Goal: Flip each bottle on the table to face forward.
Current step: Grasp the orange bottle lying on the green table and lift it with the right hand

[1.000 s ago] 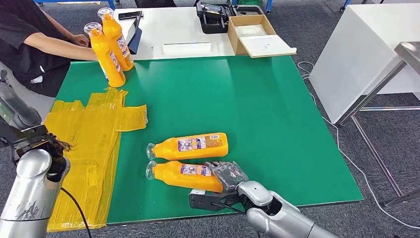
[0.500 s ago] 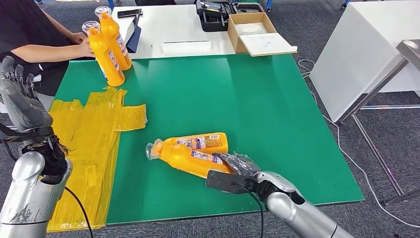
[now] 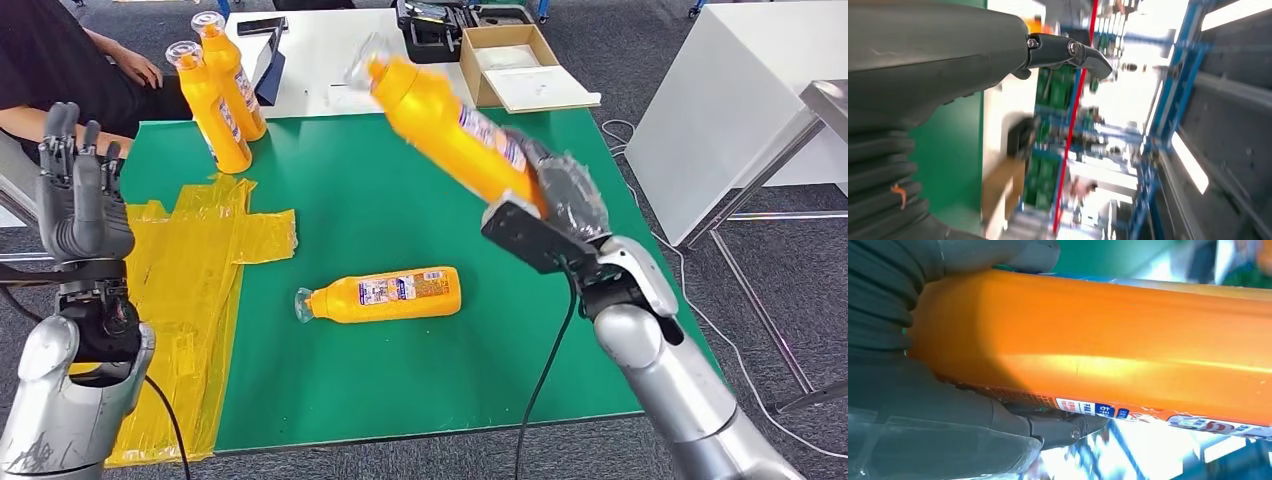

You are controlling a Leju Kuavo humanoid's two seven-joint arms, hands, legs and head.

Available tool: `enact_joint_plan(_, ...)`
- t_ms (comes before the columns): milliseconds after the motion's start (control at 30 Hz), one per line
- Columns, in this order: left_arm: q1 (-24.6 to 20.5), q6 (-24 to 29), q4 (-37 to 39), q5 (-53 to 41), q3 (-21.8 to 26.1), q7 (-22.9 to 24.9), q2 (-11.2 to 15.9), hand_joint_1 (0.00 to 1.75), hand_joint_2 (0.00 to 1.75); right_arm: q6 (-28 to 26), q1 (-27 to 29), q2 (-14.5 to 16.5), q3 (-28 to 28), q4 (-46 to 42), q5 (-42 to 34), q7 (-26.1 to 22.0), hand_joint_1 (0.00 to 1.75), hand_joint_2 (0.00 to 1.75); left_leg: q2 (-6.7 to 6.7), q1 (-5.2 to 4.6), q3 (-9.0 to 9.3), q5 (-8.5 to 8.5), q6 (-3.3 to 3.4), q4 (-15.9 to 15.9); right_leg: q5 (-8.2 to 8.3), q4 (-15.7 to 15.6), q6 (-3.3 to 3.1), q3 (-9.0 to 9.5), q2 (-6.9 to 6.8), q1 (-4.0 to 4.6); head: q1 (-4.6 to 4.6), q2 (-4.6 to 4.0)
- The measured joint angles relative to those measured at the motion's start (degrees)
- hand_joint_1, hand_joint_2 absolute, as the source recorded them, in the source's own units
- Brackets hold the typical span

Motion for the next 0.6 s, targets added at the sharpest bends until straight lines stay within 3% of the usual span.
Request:
enact_joint_plan(167,-2.39,-1.72,-0.88,4.74,-3.55,3.36,-1.94,0.0,1.75,-5.27,-5.33,3.76,-0.5,4.7,7.0,1.52,1.75,1.75,0.0,0.0,-0.03,0.03,0.01,0.01,0.04,0.0,0.05,0.0,0.0,0.0,-0.01,0.0)
enact_joint_plan(367,-10.2,-2.69,0.56,13.54,-9.99,11.94,-6.63,0.0,1.75,-15.32,-13.33,12.2,1.22,15.72,16.94,1.33,1.75,1.75,0.01,0.03,-0.03,0.11,-0.04,0.01,0.05,0.02,0.05,-0.03,-0.01,0.0,-0.02,0.0)
enact_joint_plan(600,-18.09,-0.05,6.79,19.07,-18.52,17.1,-12.6,0.0,1.75,-19.06,-15.73,19.4,3.62,23.16,22.54,1.61,1.75,1.75,-0.02,0.02,-0.1,0.12,-0.03,0.01,0.04,0.03,0.06,-0.02,-0.01,0.03,-0.01,0.0)
